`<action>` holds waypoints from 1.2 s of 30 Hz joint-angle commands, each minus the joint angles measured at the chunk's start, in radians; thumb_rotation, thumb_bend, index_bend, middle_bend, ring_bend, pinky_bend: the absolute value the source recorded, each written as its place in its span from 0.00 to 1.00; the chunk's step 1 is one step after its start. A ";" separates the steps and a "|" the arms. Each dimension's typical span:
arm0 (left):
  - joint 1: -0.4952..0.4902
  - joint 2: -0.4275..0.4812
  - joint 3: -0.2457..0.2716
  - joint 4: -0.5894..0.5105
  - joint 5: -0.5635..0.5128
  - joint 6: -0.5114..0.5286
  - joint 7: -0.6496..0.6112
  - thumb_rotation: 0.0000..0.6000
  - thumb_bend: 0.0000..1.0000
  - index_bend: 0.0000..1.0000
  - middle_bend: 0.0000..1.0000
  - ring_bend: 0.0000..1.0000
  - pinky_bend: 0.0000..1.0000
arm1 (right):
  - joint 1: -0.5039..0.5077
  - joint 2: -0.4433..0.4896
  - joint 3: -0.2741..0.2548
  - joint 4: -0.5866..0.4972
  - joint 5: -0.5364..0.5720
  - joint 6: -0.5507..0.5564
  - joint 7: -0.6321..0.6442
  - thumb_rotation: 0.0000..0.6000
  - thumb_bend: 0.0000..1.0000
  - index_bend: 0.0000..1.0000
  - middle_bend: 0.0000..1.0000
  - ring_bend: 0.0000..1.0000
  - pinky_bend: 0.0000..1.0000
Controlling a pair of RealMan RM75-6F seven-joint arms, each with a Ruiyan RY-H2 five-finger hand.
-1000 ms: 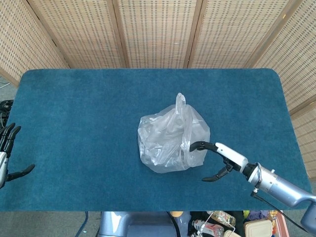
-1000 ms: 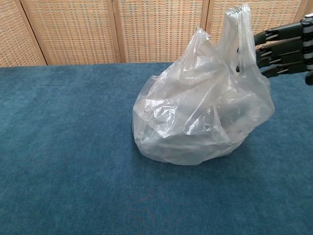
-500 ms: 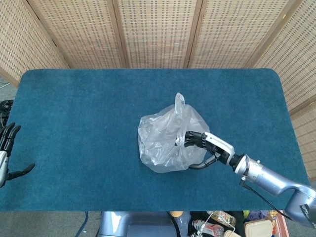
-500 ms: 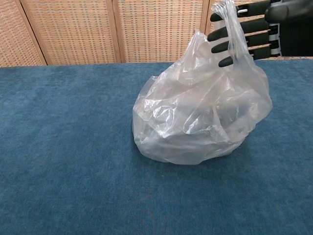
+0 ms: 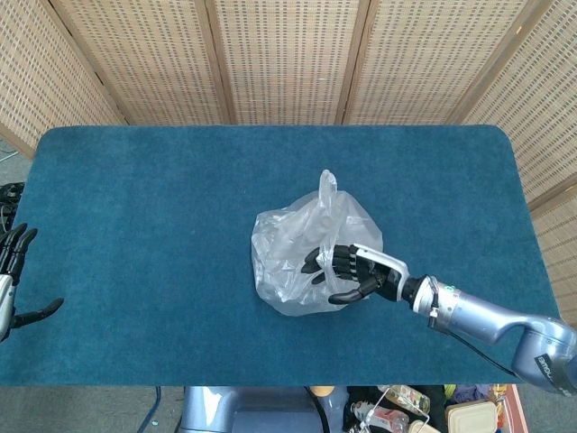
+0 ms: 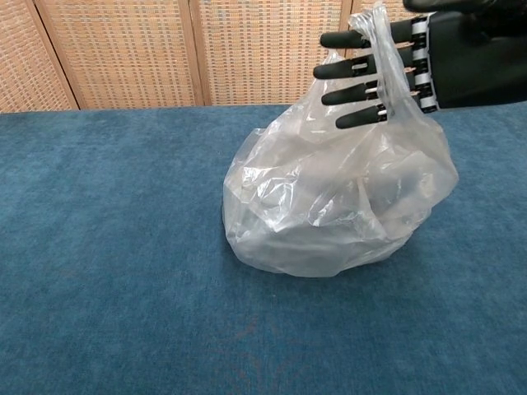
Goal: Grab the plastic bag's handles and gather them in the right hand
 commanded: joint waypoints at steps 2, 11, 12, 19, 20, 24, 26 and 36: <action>-0.001 -0.002 0.000 0.002 0.000 0.000 0.005 1.00 0.04 0.00 0.00 0.00 0.00 | 0.031 -0.040 -0.006 0.010 0.035 -0.033 -0.007 1.00 0.00 0.30 0.32 0.21 0.23; -0.002 -0.002 -0.004 0.006 -0.009 -0.002 0.005 1.00 0.05 0.00 0.00 0.00 0.00 | 0.063 -0.060 0.001 0.023 0.063 -0.001 0.102 1.00 0.00 0.36 0.38 0.27 0.31; -0.002 -0.002 -0.004 0.007 -0.011 -0.003 0.003 1.00 0.04 0.00 0.00 0.00 0.00 | 0.069 -0.055 0.002 0.023 0.062 0.005 0.119 1.00 0.00 0.37 0.40 0.28 0.33; -0.003 -0.001 -0.008 0.008 -0.019 -0.004 0.000 1.00 0.04 0.00 0.00 0.00 0.00 | 0.113 0.006 -0.001 0.025 0.033 0.044 0.217 1.00 0.00 0.43 0.48 0.37 0.43; -0.003 -0.001 -0.008 0.009 -0.020 -0.004 0.000 1.00 0.05 0.00 0.00 0.00 0.00 | 0.117 0.014 -0.002 0.024 0.032 0.048 0.226 1.00 0.00 0.44 0.49 0.38 0.43; -0.005 -0.004 -0.011 0.010 -0.028 -0.007 0.003 1.00 0.05 0.00 0.00 0.00 0.00 | 0.131 0.043 -0.010 0.020 0.021 0.053 0.245 1.00 0.00 0.48 0.54 0.42 0.44; -0.007 -0.006 -0.010 0.012 -0.029 -0.011 0.006 1.00 0.05 0.00 0.00 0.00 0.00 | 0.137 0.058 -0.015 0.016 0.015 0.054 0.250 1.00 0.00 0.48 0.55 0.43 0.45; -0.060 0.004 -0.033 0.007 -0.052 -0.087 0.013 1.00 0.09 0.00 0.00 0.00 0.00 | 0.149 0.130 -0.047 -0.008 0.003 0.046 0.210 1.00 0.00 0.48 0.56 0.43 0.45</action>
